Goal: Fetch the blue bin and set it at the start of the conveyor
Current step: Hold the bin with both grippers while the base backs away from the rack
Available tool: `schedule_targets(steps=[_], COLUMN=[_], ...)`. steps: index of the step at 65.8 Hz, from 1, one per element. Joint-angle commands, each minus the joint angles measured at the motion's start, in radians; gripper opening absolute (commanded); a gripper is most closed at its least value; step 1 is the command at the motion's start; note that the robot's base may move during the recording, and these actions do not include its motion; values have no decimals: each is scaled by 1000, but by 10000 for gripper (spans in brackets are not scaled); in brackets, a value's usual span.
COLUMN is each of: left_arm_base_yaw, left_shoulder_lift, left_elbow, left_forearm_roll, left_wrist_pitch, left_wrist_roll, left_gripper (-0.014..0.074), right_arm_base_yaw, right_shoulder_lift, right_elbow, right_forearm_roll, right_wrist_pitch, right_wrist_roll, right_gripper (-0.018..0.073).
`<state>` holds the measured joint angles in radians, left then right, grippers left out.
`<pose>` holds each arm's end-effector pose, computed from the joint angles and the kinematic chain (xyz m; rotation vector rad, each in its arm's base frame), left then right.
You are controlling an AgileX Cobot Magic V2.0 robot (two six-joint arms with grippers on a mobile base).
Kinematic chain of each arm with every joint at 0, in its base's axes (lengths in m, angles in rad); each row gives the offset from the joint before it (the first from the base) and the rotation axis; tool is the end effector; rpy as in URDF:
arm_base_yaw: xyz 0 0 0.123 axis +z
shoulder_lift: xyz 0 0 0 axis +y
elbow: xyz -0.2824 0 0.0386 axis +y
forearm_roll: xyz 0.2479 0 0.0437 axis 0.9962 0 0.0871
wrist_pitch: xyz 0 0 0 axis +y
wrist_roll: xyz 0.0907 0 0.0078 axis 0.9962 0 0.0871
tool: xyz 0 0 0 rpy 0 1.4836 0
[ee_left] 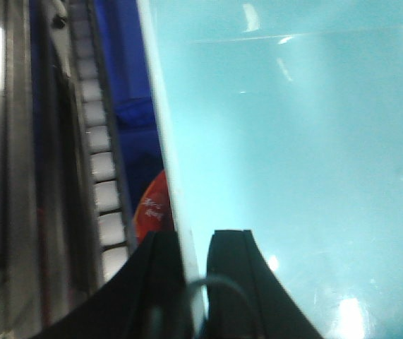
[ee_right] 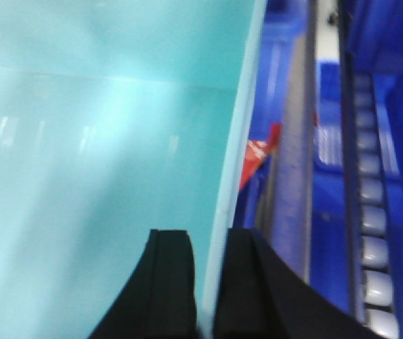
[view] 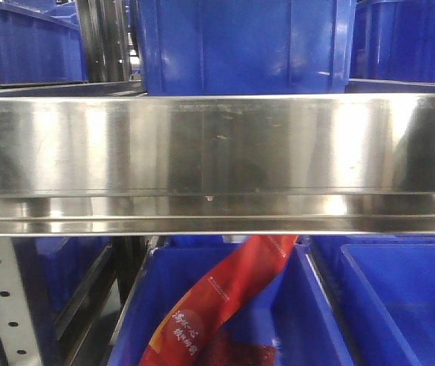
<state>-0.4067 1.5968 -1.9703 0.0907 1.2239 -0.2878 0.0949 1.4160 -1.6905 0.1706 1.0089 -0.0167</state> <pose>0.3028 -0.1220 0.4727 0.1325 2.3371 -0.2319 0.2910 0.0408 0.4633 -0.1024 2.2129 0.2535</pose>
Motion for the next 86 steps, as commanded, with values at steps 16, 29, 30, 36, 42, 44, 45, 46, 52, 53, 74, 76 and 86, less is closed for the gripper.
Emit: schedule_targets(steps=[16, 29, 30, 36, 42, 44, 45, 46, 52, 53, 74, 76, 86], left_arm_base_yaw=[5, 5, 5, 5, 5, 5, 5, 5, 5, 5, 5, 5, 5], left_shoulder_lift=[-68, -63, -63, -63, -63, -63, -63, -63, -63, -63, -63, -63, -63], left_elbow=[-9, -9, -9, -9, -9, -9, -9, -9, -9, -9, -9, -9, -9], left_forearm_roll=[66, 66, 66, 66, 66, 66, 66, 66, 66, 66, 66, 66, 70], left_wrist_pitch=[-3, -3, -3, -3, -3, -3, -3, -3, -3, -3, -43, -48, -70], left_wrist_roll=[13, 13, 13, 13, 13, 13, 13, 13, 13, 13, 13, 13, 13], left_gripper=[-111, -111, -111, -111, -111, -111, -111, -111, -111, -111, -111, -111, -111], right_arm_base_yaw=[30, 30, 30, 30, 30, 30, 30, 30, 30, 30, 30, 30, 30], right_shoulder_lift=[-42, -40, -40, -40, -40, -40, -40, -40, -40, -40, -40, -40, -40], right_elbow=[-12, -12, -12, -12, -12, -12, -12, -12, -12, -12, -12, -12, -12], right_forearm_roll=[-7, -7, -7, -7, -7, -7, -7, -7, -7, -7, -7, -7, -7], right_wrist_pitch=[-8, -8, -8, -8, -8, -8, -8, -8, -8, -8, -8, -8, -8], right_wrist_roll=[-20, -20, -20, -20, -20, -20, -20, -20, -20, -20, -20, -20, -20], right_gripper=[-153, -153, -153, -153, -153, -153, -153, -153, -153, -153, -153, -153, -153])
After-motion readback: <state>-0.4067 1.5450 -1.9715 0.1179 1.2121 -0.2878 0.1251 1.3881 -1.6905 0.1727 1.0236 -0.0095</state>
